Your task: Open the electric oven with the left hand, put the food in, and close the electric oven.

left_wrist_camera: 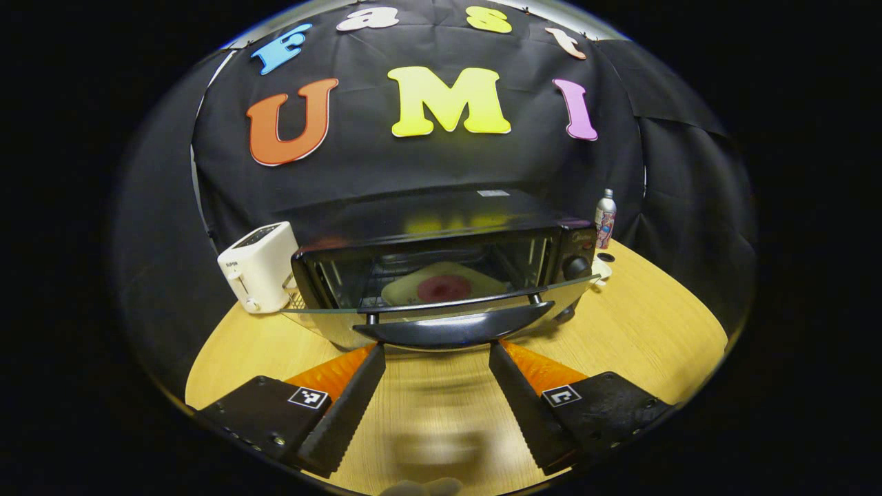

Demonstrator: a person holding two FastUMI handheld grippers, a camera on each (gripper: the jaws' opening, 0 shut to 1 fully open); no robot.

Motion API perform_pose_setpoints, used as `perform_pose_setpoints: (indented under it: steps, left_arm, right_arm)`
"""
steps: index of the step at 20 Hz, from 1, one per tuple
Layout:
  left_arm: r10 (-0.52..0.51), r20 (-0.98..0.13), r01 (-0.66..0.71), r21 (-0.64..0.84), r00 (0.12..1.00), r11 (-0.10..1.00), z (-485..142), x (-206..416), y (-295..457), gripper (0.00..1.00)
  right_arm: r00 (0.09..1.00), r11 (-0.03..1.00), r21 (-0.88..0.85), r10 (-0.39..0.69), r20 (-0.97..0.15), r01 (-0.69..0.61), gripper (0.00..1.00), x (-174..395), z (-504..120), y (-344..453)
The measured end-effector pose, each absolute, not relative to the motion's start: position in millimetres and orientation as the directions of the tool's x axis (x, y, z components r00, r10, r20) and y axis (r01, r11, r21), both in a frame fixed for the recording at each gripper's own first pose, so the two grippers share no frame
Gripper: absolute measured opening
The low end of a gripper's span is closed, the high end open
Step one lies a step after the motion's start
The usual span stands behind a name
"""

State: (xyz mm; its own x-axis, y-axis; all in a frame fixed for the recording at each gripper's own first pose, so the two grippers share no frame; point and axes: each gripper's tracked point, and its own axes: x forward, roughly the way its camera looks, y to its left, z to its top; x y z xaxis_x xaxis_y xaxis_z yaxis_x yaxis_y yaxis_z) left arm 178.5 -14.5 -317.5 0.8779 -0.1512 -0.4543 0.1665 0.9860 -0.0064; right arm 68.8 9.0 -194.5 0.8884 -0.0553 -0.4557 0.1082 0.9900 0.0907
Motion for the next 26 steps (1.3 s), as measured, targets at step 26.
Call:
perform_pose_setpoints:
  steps: [26]
  left_arm:
    - [-0.076,-0.291,0.070,-0.032,0.954,0.997,-183,122,10,0.96]
  right_arm:
    - [0.944,0.996,0.069,-0.034,-0.328,0.060,0.96,54,-119,27]
